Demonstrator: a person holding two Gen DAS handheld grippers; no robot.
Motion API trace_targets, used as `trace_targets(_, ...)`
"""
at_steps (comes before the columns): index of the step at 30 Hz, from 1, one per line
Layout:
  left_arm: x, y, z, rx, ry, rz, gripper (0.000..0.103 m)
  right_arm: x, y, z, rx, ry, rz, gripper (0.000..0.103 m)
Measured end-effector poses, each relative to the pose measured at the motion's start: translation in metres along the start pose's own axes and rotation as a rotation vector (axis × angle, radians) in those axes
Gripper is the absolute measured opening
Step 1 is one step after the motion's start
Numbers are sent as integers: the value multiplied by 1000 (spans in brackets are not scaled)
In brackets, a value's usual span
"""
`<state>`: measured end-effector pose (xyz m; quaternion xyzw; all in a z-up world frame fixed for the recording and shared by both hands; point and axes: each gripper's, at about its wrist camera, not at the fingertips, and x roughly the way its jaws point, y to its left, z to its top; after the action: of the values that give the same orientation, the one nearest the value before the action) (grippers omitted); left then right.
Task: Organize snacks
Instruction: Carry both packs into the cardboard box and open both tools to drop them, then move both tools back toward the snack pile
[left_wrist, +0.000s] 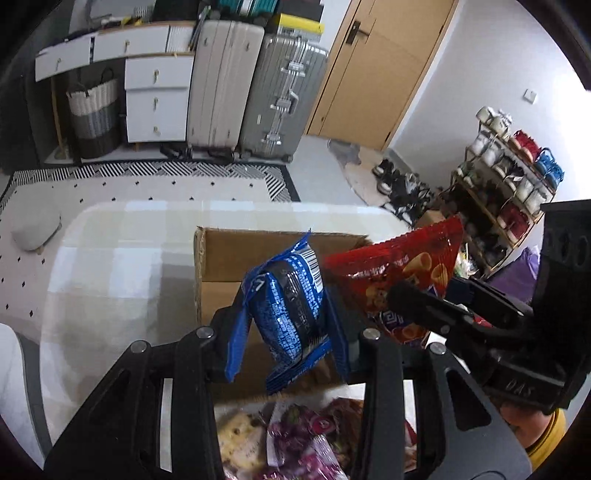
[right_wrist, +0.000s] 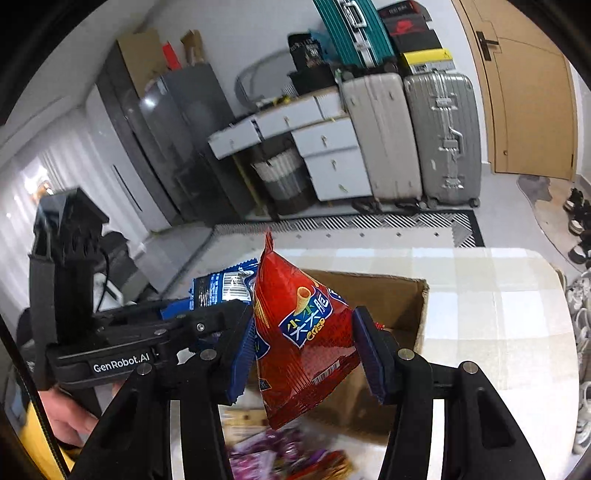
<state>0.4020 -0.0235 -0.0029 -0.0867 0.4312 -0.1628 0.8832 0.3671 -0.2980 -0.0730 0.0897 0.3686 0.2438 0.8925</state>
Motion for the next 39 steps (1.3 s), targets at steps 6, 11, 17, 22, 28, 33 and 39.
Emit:
trace_targets(6, 46, 5, -11, -5, 51, -2, 35, 32, -14, -9, -42, 36, -60, 52)
trace_targets(11, 77, 9, -11, -16, 73, 7, 35, 45, -20, -19, -46, 59, -66, 52)
trace_targets(17, 90, 11, -16, -17, 69, 12, 35, 55, -24, -24, -35, 83, -83, 52)
trace_targets(22, 89, 9, -23, -13, 74, 23, 35, 58, -26, -29, -29, 98, -99, 53)
trace_targets(28, 60, 6, -35, -9, 57, 39, 39, 51, -25, -28, -32, 80, -121, 54)
trace_targets(33, 13, 5, -50, -16, 3, 63, 55, 27, -18, -28, -27, 46, -122, 54)
trace_targets(39, -55, -9, -78, -19, -95, 97, 80, -29, 1, -43, -35, -25, -105, 57)
